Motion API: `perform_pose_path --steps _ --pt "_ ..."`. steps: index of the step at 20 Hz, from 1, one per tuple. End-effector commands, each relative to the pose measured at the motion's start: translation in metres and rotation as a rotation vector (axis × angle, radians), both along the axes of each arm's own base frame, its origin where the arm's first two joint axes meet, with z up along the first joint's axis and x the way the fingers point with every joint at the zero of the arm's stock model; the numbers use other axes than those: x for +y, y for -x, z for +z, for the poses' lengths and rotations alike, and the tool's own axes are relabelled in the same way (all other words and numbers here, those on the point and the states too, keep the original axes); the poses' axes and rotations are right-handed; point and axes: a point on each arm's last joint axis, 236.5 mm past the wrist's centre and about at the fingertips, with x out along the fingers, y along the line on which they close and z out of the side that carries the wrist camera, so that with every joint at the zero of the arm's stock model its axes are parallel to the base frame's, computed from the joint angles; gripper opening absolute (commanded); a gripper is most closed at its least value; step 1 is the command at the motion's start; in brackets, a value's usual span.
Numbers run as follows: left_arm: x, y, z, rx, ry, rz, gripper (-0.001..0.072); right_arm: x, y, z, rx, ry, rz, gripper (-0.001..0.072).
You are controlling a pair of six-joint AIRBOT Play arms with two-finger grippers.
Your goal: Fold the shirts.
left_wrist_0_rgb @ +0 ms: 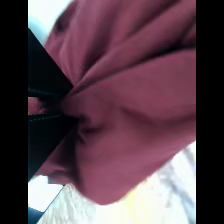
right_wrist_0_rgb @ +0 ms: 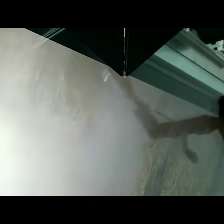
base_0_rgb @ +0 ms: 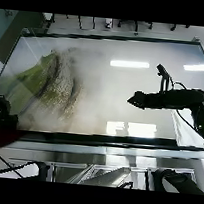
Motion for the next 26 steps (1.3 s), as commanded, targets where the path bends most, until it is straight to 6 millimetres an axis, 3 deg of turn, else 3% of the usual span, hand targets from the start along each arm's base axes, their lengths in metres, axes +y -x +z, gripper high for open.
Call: perform_pose_path --steps 1,3,5,7,8,9,11,15,17,18,19,20,22,25,26 --pt "-0.016 -0.05 0.061 -0.132 -0.005 -0.073 0.0014 0.0 0.0 0.0 0.0 -0.001 0.0 0.0023" --pt "-0.076 -0.103 0.119 -0.366 0.104 -0.173 0.0014 0.0 0.0 0.0 -0.001 0.0 0.001 0.0023" --pt "-0.16 -0.142 0.188 -0.597 0.235 -0.323 0.0014 0.0 0.0 0.0 0.0 0.0 0.001 0.0023" --pt "-0.243 -0.154 0.253 -0.762 0.311 -0.529 0.0014 0.0 0.0 0.0 0.0 -0.001 0.0 0.0023" --pt "-0.281 -0.152 0.274 -0.81 0.341 -0.632 0.0014 0.0 0.0 0.0 -0.001 0.0 0.0 0.0023" --pt "-0.317 -0.146 0.282 -0.82 0.378 -0.721 0.0014 0.0 0.0 0.0 -0.001 0.0 0.0 0.0023" --pt "-0.376 -0.13 0.267 -0.768 0.459 -0.83 0.0014 0.0 0.0 0.0 -0.001 -0.001 0.0 0.0023" --pt "-0.475 -0.101 0.176 -0.558 0.566 -0.97 0.0015 0.0 0.0 0.0 0.0 -0.001 0.0 0.0022" --pt "-0.511 -0.093 0.137 -0.499 0.6 -0.995 0.0017 0.0 0.0 0.0 -0.001 -0.001 0.0 0.0022" --pt "-0.528 -0.089 0.123 -0.47 0.633 -1.0 0.0204 0.0 0.0 0.0 -0.001 -0.001 0.0 0.0023" --pt "-0.538 -0.086 0.115 -0.446 0.663 -0.989 0.0535 0.0 -0.001 0.0 -0.003 -0.001 -0.002 0.0023" --pt "-0.539 -0.089 0.112 -0.425 0.664 -0.975 0.0667 0.0 -0.001 0.0 -0.002 -0.001 -0.001 0.0023" --pt "-0.521 -0.104 0.132 -0.402 0.637 -0.96 0.067 0.004 -0.001 0.005 0.001 -0.027 -0.005 0.0023" --pt "-0.439 -0.132 0.185 -0.441 0.577 -0.822 0.067 -0.004 -0.006 0.006 0.005 -0.036 -0.032 0.0056" --pt "-0.404 -0.132 0.193 -0.449 0.563 -0.742 0.067 -0.011 -0.007 0.003 0.014 -0.029 -0.042 0.0266"
